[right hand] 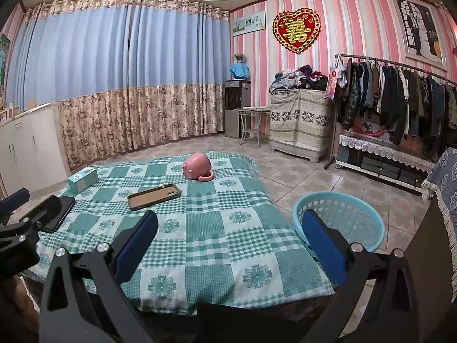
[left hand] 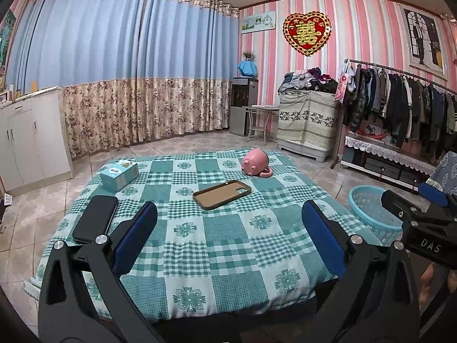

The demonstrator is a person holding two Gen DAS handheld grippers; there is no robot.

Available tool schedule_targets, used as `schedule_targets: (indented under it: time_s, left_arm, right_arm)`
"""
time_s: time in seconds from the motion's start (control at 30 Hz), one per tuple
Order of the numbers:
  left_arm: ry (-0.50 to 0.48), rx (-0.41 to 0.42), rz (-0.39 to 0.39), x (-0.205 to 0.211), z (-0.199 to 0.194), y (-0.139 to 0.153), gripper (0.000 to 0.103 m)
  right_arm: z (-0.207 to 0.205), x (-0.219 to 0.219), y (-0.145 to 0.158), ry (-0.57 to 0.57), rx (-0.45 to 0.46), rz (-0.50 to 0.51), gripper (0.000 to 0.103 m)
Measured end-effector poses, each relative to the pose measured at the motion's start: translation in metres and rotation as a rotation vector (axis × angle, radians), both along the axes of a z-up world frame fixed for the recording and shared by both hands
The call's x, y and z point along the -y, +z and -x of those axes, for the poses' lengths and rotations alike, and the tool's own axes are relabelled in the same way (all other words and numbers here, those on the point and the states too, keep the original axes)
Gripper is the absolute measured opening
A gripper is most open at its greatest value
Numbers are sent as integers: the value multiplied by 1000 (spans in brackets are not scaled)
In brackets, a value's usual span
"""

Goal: Collect trash

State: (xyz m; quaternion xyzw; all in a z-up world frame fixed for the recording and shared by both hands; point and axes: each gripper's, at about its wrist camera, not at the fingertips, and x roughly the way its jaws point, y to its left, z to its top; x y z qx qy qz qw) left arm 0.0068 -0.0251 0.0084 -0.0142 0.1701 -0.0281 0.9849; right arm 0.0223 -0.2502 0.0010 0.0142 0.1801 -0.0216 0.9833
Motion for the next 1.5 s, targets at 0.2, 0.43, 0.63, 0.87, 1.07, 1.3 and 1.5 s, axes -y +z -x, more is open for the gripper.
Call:
schedule_targets:
  time_s: [0.2, 0.43, 0.63, 0.87, 1.07, 1.3, 1.5]
  left_arm:
    - [3, 17, -13, 0, 1, 0, 98]
    - [6, 4, 1, -1, 0, 0, 98]
    - [6, 4, 6, -2, 0, 0, 98]
    - [6, 6, 8, -2, 0, 0, 98]
    - [7, 9, 4, -2, 0, 0, 98]
    - [16, 21, 0, -2, 1, 3, 98]
    - [15, 25, 1, -2, 3, 4, 98]
  right_arm:
    - [-1, 1, -1, 0, -3, -6, 99]
    - [-2, 2, -2, -4, -4, 0, 99]
    - [-2, 2, -3, -3, -3, 0, 99]
    - [-3, 2, -3, -6, -4, 4, 99]
    - [-2, 2, -2, -5, -3, 1, 99]
    - [-1, 1, -1, -8, 11, 1, 99]
    - [-1, 1, -1, -8, 13, 0, 99]
